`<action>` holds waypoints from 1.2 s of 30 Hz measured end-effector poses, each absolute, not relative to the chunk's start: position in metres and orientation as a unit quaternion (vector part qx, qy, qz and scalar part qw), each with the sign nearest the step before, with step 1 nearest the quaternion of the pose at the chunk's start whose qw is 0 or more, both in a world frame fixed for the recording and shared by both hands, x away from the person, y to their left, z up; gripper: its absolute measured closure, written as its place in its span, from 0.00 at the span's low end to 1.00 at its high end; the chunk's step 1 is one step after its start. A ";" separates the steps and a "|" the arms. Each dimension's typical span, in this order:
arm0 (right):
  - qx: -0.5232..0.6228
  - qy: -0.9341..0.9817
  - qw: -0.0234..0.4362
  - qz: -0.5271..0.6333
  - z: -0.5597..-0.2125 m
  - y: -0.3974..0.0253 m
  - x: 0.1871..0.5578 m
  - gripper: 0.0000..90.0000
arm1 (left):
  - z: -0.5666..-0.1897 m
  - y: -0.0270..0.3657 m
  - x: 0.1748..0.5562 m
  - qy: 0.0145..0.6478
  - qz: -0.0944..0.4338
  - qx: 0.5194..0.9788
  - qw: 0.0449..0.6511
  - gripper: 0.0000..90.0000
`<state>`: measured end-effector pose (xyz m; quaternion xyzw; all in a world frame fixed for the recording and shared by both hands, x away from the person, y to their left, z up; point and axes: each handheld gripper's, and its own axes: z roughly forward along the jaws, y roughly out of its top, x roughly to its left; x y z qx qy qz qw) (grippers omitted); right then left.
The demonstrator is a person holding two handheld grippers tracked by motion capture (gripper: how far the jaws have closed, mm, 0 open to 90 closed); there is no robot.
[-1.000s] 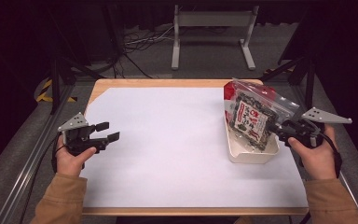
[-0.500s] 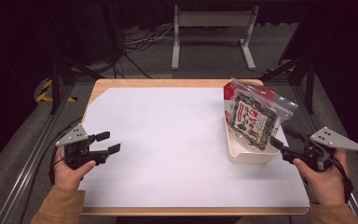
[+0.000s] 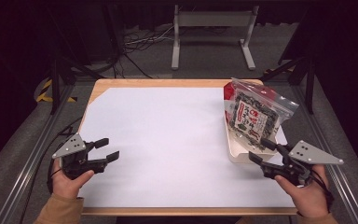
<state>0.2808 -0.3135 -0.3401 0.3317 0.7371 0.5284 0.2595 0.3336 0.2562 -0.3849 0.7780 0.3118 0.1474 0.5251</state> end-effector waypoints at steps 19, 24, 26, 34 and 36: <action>0.297 0.773 0.206 0.521 -0.387 -0.271 0.293 0.40 | -0.395 0.253 0.321 0.296 0.143 0.783 0.528 0.36; 0.287 0.782 0.195 0.518 -0.399 -0.262 0.294 0.40 | -0.396 0.249 0.321 0.292 0.139 0.783 0.531 0.36; 0.285 0.783 0.194 0.517 -0.400 -0.261 0.294 0.40 | -0.396 0.248 0.322 0.288 0.139 0.785 0.530 0.36; 0.284 0.798 0.181 0.501 -0.421 -0.251 0.301 0.40 | -0.399 0.243 0.322 0.286 0.129 0.787 0.531 0.36; 0.285 0.802 0.183 0.492 -0.425 -0.249 0.304 0.39 | -0.400 0.241 0.322 0.284 0.127 0.790 0.529 0.36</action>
